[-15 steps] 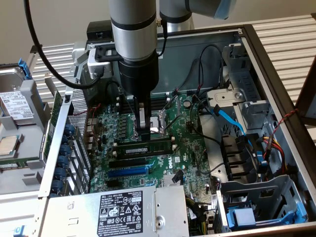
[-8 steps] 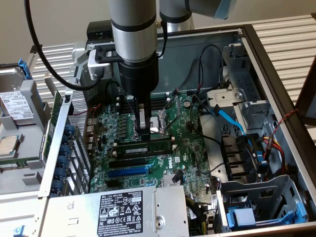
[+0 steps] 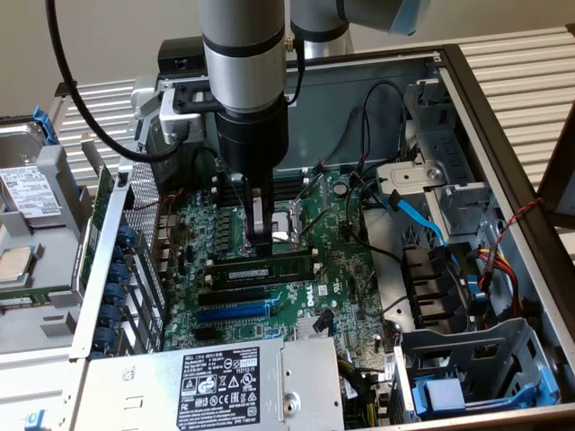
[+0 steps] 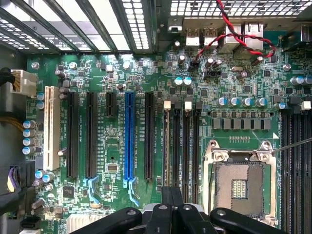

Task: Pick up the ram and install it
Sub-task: 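Press down the ram until it locks into place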

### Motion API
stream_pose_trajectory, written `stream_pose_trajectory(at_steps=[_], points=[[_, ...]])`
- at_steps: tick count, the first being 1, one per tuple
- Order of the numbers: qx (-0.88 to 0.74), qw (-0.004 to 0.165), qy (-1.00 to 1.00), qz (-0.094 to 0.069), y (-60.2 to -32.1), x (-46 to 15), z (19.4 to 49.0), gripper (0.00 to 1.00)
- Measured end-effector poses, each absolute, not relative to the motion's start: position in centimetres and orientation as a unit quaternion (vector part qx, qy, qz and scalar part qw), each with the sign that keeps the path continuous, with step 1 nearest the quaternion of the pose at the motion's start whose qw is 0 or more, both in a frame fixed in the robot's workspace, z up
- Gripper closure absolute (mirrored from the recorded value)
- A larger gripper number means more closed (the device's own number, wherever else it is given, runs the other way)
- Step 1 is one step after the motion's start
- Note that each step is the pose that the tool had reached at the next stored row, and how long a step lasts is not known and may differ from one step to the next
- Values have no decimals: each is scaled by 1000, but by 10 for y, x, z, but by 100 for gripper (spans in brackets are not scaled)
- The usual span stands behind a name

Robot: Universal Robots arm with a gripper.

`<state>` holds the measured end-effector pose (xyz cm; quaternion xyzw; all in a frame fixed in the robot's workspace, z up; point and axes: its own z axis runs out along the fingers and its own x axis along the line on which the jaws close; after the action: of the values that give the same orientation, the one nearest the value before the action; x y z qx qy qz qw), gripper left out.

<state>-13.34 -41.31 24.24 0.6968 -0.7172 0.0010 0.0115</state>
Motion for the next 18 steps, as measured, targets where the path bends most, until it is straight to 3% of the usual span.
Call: stream_pose_trajectory(at_steps=[18], points=[[697,12,-717,2,-413,-133,239,89]])
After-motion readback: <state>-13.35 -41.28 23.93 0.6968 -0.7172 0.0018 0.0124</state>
